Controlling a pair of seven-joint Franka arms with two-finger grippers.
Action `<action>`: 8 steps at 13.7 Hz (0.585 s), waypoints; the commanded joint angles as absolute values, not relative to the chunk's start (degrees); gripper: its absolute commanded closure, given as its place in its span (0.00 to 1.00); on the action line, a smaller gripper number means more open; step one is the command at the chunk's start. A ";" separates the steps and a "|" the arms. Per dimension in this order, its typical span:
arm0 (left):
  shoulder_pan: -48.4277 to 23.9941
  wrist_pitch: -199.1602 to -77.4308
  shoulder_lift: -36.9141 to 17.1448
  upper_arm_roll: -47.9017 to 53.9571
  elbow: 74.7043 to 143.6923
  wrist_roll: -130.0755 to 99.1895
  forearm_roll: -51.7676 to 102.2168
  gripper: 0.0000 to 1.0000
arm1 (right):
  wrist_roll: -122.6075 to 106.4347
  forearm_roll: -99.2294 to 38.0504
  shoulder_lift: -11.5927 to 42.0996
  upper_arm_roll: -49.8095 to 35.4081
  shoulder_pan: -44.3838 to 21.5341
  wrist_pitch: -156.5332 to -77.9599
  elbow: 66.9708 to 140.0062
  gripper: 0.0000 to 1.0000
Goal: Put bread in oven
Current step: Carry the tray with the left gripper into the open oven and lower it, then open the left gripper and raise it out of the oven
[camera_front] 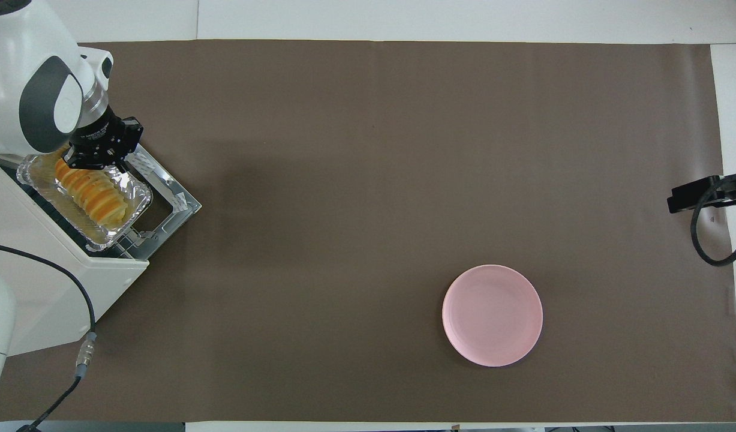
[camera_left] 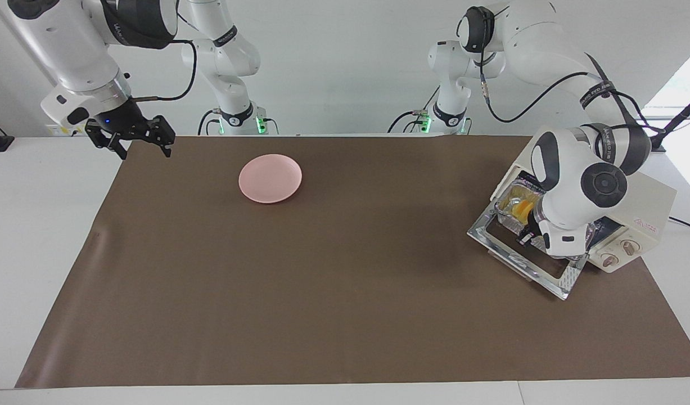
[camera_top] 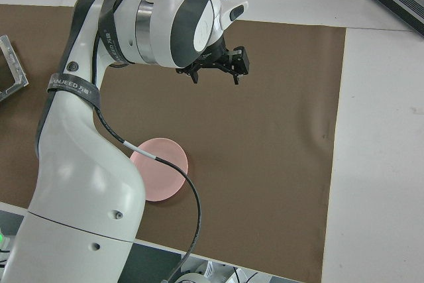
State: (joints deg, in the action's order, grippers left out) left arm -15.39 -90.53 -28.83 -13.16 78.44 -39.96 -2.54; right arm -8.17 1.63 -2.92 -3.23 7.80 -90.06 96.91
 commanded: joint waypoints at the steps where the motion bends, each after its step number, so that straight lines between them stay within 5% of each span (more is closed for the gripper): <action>1: -14.77 -90.53 -26.28 -13.71 81.56 -39.55 -2.72 1.00 | -9.32 1.76 -4.31 -3.69 8.26 -89.91 98.44 0.00; 8: -12.13 -90.88 -24.09 -14.50 86.48 -34.11 -3.60 1.00 | -9.23 1.76 -4.31 -3.78 8.26 -90.00 98.44 0.00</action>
